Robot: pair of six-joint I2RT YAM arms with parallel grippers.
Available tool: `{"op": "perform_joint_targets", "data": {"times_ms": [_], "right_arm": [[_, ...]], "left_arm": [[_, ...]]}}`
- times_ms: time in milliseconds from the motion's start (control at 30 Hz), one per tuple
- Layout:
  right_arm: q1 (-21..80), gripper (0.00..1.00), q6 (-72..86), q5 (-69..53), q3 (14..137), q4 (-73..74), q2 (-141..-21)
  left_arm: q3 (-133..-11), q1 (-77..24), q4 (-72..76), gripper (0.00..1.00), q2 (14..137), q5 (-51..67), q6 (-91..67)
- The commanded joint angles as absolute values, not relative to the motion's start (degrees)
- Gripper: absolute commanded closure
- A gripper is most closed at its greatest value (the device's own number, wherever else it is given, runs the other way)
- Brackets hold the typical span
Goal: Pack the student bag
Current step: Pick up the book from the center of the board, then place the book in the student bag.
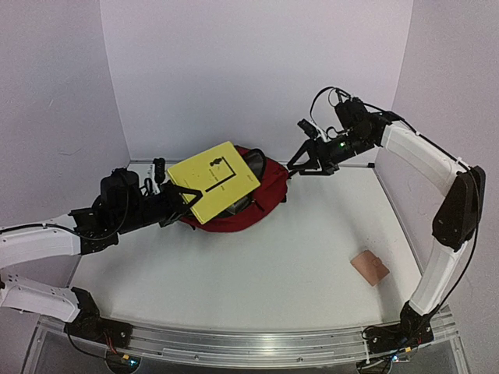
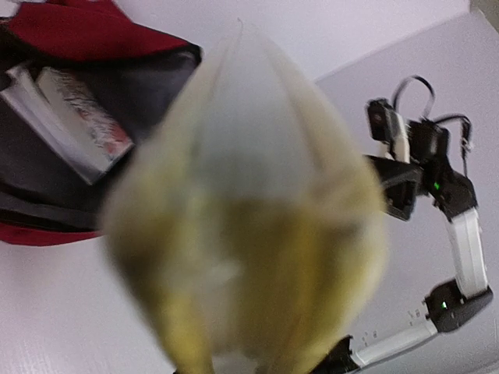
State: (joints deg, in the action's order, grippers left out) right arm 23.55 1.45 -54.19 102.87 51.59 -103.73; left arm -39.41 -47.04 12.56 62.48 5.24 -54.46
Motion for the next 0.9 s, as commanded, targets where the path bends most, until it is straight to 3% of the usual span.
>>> {"op": "perform_joint_targets", "data": {"times_ms": [0, 167, 533, 667, 700, 767, 867], "right_arm": [[23.9, 0.16, 2.2, -36.9, 111.6, 44.5, -109.2], [24.2, 0.16, 9.1, -37.3, 121.0, 41.5, -120.4], [30.0, 0.16, 15.3, -33.5, 129.3, 34.0, -135.1], [30.0, 0.22, 20.2, -36.3, 131.1, 30.5, -139.5], [30.0, 0.26, 21.3, -36.9, 131.3, 29.2, -140.3], [29.9, 0.45, 22.4, -37.2, 131.5, 27.8, -141.2], [29.7, 0.87, 22.6, -37.6, 130.3, 27.3, -140.4]], "left_arm": [[-39.4, -46.4, 8.6, 1.0, 56.1, -9.1, -62.2], [-38.4, -46.4, 5.1, 1.0, 53.5, -12.4, -66.1], [-35.1, -46.4, 2.8, 1.0, 48.0, -15.8, -67.9], [-34.2, -46.3, 3.5, 1.0, 48.3, -15.1, -68.4], [-34.1, -46.3, 3.8, 1.0, 48.5, -14.7, -68.5], [-33.6, -46.3, 4.9, 1.0, 49.1, -13.7, -68.6], [-33.1, -46.3, 5.7, 1.0, 49.7, -12.2, -69.3]]}}
